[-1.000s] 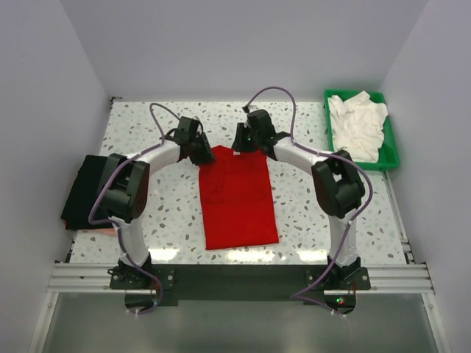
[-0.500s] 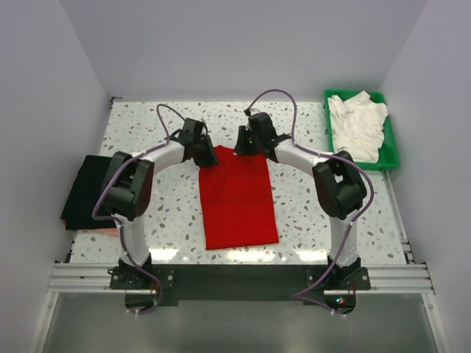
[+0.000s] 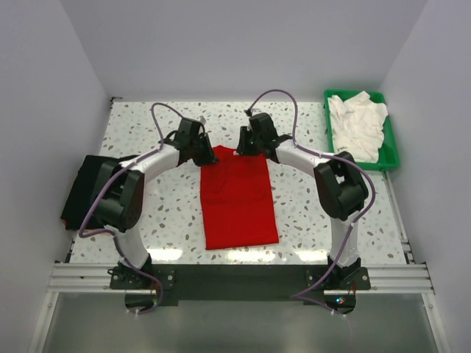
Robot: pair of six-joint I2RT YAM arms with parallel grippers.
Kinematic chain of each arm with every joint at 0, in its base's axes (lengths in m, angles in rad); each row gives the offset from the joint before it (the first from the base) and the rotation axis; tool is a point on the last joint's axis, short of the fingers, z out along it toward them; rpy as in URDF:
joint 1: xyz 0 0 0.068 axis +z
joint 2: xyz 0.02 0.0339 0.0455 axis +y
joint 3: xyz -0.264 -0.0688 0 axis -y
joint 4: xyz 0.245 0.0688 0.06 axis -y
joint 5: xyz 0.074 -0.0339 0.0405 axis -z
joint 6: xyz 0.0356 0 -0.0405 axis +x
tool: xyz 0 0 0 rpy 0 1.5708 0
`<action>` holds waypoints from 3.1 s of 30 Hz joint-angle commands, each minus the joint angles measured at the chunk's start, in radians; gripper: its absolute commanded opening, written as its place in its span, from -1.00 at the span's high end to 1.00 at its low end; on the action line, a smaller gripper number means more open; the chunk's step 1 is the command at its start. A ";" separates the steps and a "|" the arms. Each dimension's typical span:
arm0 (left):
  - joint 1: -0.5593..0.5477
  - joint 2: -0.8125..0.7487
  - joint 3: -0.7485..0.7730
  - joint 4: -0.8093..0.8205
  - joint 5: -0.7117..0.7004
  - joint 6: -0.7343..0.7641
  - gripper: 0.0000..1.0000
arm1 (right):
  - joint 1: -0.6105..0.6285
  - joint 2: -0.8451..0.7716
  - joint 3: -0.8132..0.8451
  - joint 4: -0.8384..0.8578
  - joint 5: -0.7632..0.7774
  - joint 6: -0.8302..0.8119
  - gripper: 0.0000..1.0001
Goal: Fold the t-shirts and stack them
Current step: Fold the tshirt
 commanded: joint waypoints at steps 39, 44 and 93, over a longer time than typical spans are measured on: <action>-0.010 0.068 0.122 -0.112 -0.203 0.093 0.17 | -0.013 -0.052 0.001 -0.079 0.123 -0.079 0.27; -0.018 0.079 0.116 -0.092 -0.154 0.094 0.17 | -0.014 -0.052 0.003 -0.080 0.123 -0.079 0.27; -0.056 -0.012 0.010 -0.023 -0.060 0.087 0.43 | -0.030 -0.042 -0.003 -0.087 0.098 -0.076 0.26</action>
